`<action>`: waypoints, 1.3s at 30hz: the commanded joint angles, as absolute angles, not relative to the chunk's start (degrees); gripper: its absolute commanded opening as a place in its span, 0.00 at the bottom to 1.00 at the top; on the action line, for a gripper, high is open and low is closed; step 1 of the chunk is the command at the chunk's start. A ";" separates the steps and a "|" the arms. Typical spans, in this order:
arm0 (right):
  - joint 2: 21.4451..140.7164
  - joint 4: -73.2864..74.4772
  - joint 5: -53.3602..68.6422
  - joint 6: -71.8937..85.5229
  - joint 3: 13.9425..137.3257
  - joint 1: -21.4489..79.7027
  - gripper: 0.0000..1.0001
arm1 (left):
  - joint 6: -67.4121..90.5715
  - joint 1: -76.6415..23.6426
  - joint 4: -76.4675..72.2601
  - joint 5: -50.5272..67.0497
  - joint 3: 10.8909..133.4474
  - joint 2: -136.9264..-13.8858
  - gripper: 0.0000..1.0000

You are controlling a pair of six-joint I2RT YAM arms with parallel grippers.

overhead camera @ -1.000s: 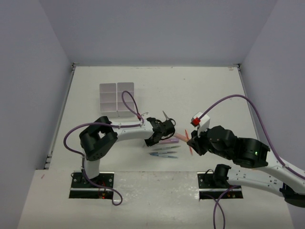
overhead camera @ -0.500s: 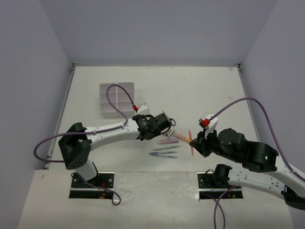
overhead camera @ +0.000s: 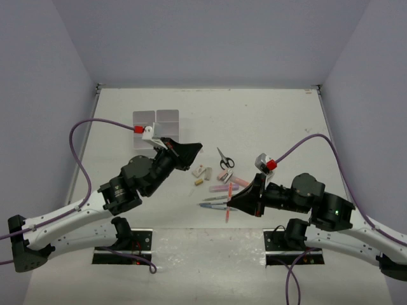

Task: Sort the stationery into containers
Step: Close the pen cap on the pen.

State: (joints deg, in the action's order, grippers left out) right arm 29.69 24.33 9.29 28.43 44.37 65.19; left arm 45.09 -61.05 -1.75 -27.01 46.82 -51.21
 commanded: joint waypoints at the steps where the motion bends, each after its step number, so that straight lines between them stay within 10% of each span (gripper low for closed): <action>1: 34.19 4.79 19.32 34.62 43.15 65.13 0.00 | 35.47 -61.17 -21.07 -18.18 41.23 -45.40 0.00; 39: 44.27 12.83 12.13 30.61 50.98 65.04 0.00 | 28.51 -61.17 -26.90 6.88 39.20 -43.92 0.00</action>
